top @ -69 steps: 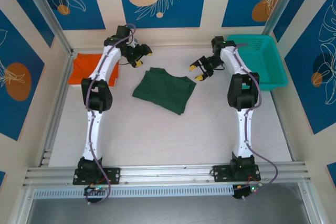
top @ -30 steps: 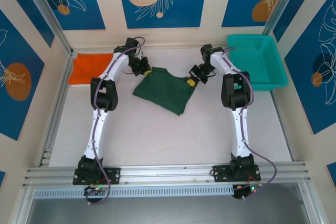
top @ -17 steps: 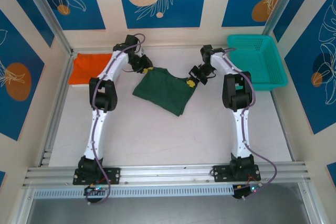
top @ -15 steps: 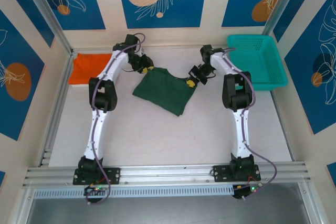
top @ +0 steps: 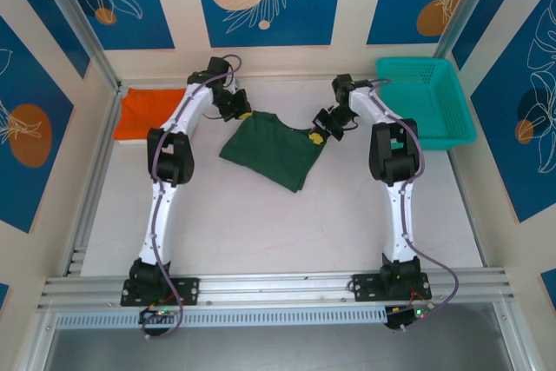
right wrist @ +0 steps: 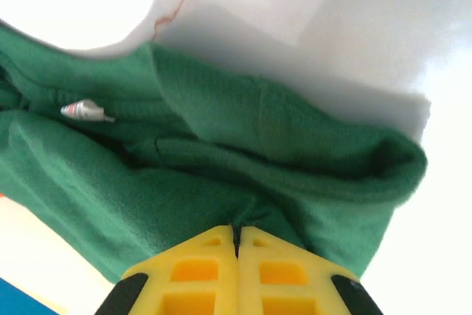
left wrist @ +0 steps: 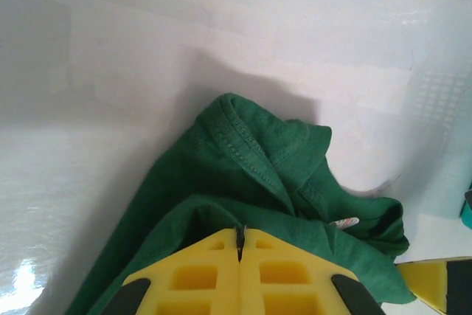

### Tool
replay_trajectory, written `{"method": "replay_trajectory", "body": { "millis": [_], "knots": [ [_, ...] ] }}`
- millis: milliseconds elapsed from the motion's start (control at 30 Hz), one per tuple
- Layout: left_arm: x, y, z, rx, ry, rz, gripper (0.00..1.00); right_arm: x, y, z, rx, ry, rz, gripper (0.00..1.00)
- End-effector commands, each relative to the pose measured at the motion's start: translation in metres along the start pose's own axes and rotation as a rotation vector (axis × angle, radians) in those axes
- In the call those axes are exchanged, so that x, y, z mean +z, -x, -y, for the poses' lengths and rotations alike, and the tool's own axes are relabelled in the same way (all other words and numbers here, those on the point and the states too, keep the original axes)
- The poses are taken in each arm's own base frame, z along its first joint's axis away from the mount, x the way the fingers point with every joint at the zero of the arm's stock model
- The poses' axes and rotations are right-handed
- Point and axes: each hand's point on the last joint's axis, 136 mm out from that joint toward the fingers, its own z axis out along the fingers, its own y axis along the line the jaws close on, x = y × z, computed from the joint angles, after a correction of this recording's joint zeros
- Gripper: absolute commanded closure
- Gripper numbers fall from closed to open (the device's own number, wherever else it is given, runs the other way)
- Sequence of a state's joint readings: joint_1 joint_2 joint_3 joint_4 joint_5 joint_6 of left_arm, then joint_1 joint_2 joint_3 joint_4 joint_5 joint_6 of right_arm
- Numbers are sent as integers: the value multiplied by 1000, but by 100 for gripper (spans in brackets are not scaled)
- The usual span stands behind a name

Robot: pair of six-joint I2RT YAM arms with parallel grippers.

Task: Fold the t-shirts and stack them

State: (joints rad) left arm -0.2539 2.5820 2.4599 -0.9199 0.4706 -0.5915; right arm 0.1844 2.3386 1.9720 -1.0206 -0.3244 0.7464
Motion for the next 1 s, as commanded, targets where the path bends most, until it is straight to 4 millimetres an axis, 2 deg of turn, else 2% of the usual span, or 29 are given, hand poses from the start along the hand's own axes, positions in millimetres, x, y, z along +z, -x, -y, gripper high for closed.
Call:
{"method": "replay_trajectory", "body": {
  "millis": [0, 133, 200, 267, 400, 467, 500, 533, 600, 633, 700, 767, 800, 833, 967],
  "knots": [
    [-48, 7, 53, 92, -108, 85, 100, -42, -26, -37, -94, 129, 53, 100],
    [-79, 17, 95, 144, -223, 170, 100, -58, -41, -39, -103, 177, 91, 100],
    [-82, 24, 108, 142, -264, 194, 100, -64, -42, -32, -79, 173, 112, 100],
    [-70, 30, 110, 117, -288, 192, 100, -65, -38, -22, -36, 157, 113, 100],
    [-24, 35, 114, 45, -343, 149, 98, -61, -27, 5, 87, 105, 108, 100],
    [1, 37, 118, 27, -359, 152, 88, -58, -19, 22, 159, 52, 121, 100],
    [13, 39, 115, 14, -345, 167, 75, -57, -13, 29, 191, 34, 122, 100],
    [23, 43, 107, -8, -322, 183, 58, -54, -8, 34, 209, 21, 117, 100],
    [38, 53, 81, -85, -265, 208, 43, -49, 0, 49, 272, -50, 99, 100],
    [42, 60, 75, -122, -277, 215, 34, -49, 5, 54, 295, -71, 94, 100],
    [36, 73, 75, -153, -316, 247, 28, -49, 10, 56, 317, -77, 86, 100],
    [18, 82, 75, -145, -294, 291, 11, -48, 7, 61, 341, -110, 80, 100],
    [5, 84, 76, -122, -268, 312, 6, -50, 5, 69, 368, -146, 81, 100],
    [-4, 83, 76, -96, -242, 322, 4, -50, 3, 73, 377, -165, 81, 95],
    [-45, 71, 73, -24, -104, 345, 0, -64, 0, 81, 380, -189, 147, 48]
  ]
}}
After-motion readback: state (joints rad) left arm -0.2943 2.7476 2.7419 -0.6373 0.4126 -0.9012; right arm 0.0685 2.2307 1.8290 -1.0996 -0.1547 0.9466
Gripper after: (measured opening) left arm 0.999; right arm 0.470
